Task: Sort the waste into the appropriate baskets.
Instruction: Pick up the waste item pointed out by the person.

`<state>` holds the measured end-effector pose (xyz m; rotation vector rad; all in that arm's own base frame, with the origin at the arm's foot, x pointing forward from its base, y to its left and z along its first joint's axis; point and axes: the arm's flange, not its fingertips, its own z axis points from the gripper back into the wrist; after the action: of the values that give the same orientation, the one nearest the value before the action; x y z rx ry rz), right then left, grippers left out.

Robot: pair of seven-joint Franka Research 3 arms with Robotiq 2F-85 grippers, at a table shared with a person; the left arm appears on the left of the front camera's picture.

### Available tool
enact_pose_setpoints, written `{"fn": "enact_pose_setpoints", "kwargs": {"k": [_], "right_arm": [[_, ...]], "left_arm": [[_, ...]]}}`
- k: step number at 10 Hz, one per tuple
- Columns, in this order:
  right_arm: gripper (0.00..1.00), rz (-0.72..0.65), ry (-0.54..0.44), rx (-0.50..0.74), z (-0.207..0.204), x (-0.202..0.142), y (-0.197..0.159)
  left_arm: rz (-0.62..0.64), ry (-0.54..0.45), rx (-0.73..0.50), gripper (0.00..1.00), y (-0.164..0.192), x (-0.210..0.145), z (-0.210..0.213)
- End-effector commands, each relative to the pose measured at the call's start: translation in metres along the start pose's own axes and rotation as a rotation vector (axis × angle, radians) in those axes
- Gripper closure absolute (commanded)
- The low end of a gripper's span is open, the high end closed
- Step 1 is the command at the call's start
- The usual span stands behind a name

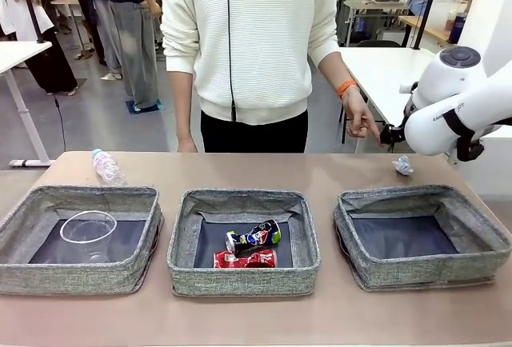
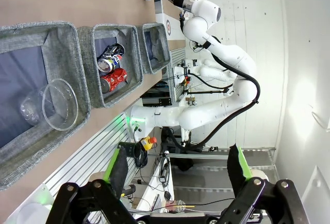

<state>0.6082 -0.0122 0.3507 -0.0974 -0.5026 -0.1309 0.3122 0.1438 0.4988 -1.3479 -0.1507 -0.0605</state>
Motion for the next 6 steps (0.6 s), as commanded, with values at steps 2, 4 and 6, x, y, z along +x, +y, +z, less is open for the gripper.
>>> {"fn": "enact_pose_setpoints", "kwargs": {"k": [2, 4, 6], "right_arm": [[0.0, 0.006, 0.034, -0.038, -0.013, 0.005, -0.009], [0.0, -0.006, 0.052, -0.043, -0.02, 0.002, -0.013], [0.0, -0.012, 0.067, -0.05, -0.025, 0.0, -0.013]], "left_arm": [[-0.007, 0.007, 0.005, 0.0, 0.0, -0.003, 0.0], [-0.007, 0.007, 0.005, 0.0, 0.0, -0.003, 0.0], [-0.007, 0.007, 0.005, 0.0, 0.0, -0.003, 0.0]]}}
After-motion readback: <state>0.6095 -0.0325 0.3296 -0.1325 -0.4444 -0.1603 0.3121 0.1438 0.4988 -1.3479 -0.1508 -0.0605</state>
